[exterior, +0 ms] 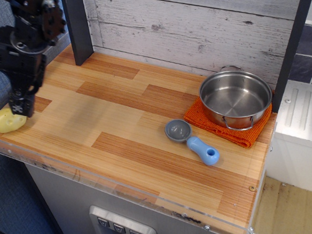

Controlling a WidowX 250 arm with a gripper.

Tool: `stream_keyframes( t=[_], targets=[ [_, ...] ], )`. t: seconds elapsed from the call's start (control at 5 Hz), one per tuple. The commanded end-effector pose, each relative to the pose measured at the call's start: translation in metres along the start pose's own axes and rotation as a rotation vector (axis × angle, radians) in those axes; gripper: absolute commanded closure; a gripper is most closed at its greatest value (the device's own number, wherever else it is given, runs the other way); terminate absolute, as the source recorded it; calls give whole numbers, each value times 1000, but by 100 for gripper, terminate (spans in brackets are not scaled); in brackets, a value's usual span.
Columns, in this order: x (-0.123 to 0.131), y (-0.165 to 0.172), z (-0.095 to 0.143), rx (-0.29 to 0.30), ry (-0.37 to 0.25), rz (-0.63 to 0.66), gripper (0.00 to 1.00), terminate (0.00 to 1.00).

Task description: Move the egg closer to the blue handle.

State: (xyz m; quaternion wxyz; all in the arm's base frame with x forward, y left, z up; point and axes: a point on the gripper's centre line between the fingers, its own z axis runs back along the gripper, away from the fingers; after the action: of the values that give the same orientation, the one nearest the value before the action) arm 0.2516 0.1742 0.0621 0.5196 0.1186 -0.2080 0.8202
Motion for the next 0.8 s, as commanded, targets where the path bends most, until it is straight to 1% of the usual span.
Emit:
stream_keyframes(
  t=[0.0,0.2,0.6],
  targets=[
    [30,15,-9,45,-68,61,0,0],
    [30,21,-18,66,-60,79,0,0],
    [23,19,-34,92,-46,69,0,0]
  ],
)
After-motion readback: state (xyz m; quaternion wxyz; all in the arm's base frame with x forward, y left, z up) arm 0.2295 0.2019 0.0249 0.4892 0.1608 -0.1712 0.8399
